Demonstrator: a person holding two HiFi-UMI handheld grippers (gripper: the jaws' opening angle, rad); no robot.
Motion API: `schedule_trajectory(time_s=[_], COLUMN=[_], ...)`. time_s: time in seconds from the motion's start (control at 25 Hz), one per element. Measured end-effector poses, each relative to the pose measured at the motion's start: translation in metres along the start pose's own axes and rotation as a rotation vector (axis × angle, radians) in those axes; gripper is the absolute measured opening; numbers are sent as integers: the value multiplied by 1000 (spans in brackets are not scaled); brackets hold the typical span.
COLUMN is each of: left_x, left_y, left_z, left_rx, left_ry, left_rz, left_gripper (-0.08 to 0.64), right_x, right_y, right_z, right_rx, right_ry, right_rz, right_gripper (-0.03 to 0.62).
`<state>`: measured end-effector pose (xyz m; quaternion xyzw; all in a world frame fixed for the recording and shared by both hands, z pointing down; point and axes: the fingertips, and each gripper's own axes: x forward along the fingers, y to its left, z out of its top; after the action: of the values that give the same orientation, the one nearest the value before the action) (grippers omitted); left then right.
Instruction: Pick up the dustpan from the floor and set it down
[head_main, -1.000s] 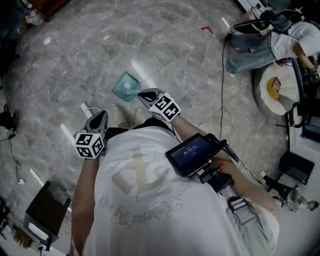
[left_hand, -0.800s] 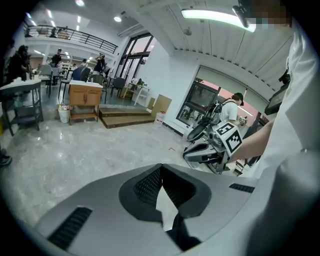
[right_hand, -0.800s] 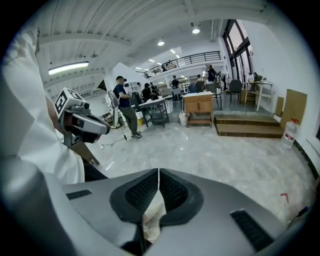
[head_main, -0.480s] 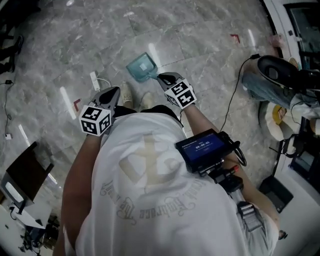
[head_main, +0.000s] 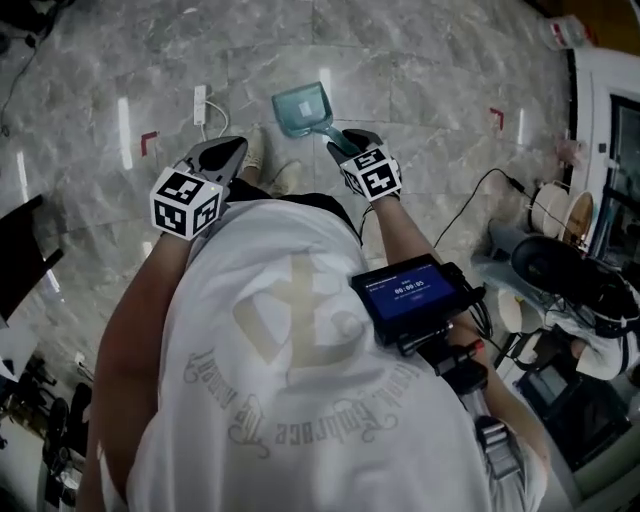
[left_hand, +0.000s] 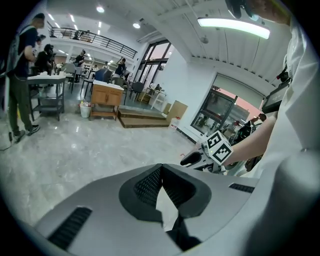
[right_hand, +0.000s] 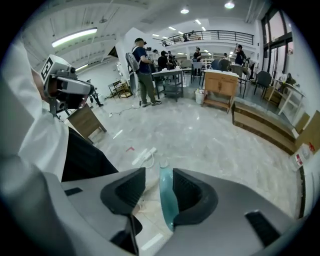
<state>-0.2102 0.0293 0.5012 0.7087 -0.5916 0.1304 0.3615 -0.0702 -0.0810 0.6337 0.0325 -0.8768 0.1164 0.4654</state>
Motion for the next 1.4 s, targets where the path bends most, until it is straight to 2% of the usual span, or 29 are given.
schedule_trajectory(time_s=[0.2, 0.44, 0.6, 0.68, 0.84, 1.08, 1.32, 1.4], left_x=[-18, -35, -50, -58, -71, -64, -52, -46], left_y=[5, -5, -8, -7, -6, -12, -3, 1], left_z=[-12, -15, -17, -22, -28, -30, -27, -26], left_rx=[-43, -56, -71, -87, -109, -95, -66, -53], left_ry=[-11, -34, -50, -52, -50, -43, -26, -16], left_rz=[53, 120, 163, 187, 221, 212, 169, 149], left_gripper=[12, 11, 12, 12, 12, 12, 12, 12], right_x=[19, 29, 32, 33, 36, 31, 20, 20], right_y=[-2, -13, -12, -10, -16, -27, -35, -37], right_z=[-10, -33, -47, -48, -51, -60, -58, -58], right_rx=[-58, -40, -79, -112, -174, -186, -197, -174], right_ry=[103, 196, 243, 264, 301, 298, 272, 258], right_rz=[4, 16, 24, 19, -27, -77, -129, -135], right_gripper=[204, 215, 213, 205, 136, 91, 80, 78])
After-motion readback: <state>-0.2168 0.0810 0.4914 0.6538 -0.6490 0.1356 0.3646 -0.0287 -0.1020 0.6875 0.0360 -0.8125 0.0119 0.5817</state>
